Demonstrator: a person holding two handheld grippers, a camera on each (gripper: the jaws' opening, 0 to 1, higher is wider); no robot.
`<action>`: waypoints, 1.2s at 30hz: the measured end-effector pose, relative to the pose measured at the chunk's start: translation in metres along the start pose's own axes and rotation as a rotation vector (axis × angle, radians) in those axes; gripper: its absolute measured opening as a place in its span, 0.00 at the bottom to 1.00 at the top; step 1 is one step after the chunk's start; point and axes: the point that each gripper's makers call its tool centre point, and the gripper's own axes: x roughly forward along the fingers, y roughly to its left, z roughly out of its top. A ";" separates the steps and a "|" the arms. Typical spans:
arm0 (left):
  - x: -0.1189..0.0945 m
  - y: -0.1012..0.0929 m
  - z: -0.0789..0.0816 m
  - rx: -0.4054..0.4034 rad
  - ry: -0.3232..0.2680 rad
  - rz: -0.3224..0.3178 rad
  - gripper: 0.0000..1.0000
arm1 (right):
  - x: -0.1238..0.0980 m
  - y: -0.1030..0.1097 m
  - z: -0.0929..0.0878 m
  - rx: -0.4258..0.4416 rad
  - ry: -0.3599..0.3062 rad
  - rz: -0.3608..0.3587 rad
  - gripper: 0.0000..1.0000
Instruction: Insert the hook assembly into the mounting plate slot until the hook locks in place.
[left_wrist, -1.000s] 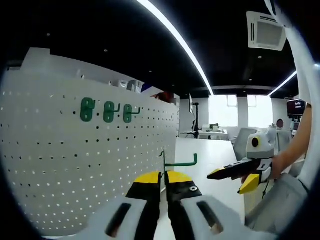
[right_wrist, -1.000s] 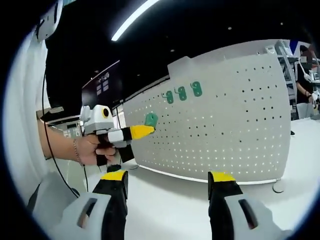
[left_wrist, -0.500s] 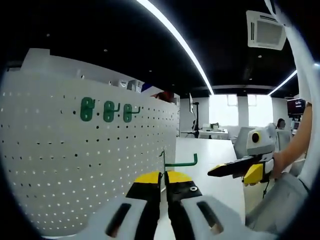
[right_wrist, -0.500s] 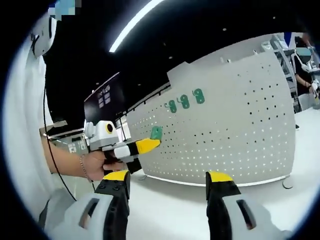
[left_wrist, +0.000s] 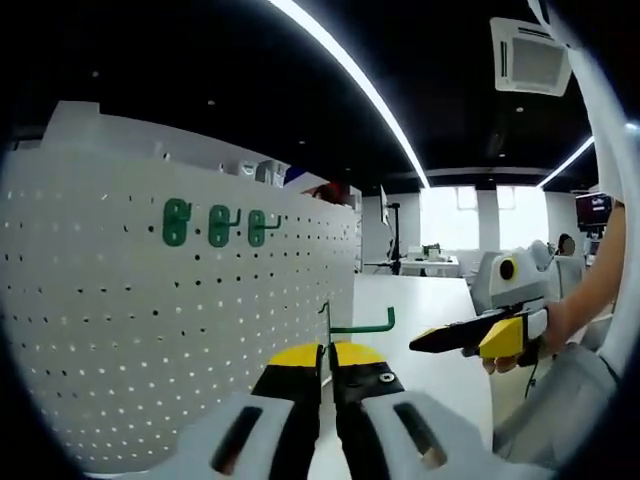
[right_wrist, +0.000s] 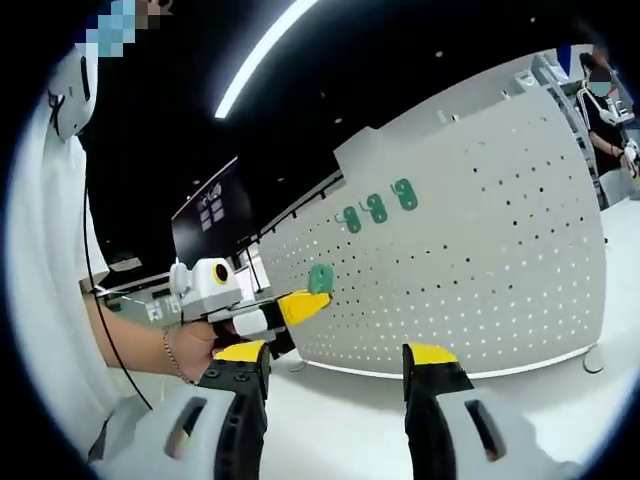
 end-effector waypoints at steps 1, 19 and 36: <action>0.000 -0.001 0.000 0.002 0.000 -0.001 0.03 | 0.002 0.001 0.001 0.002 -0.002 0.005 0.52; -0.001 -0.002 0.002 0.000 -0.001 0.012 0.03 | 0.032 0.013 0.019 0.009 -0.051 0.045 0.44; -0.002 -0.006 0.002 -0.005 -0.003 0.012 0.03 | 0.054 0.022 0.025 0.013 -0.052 0.080 0.43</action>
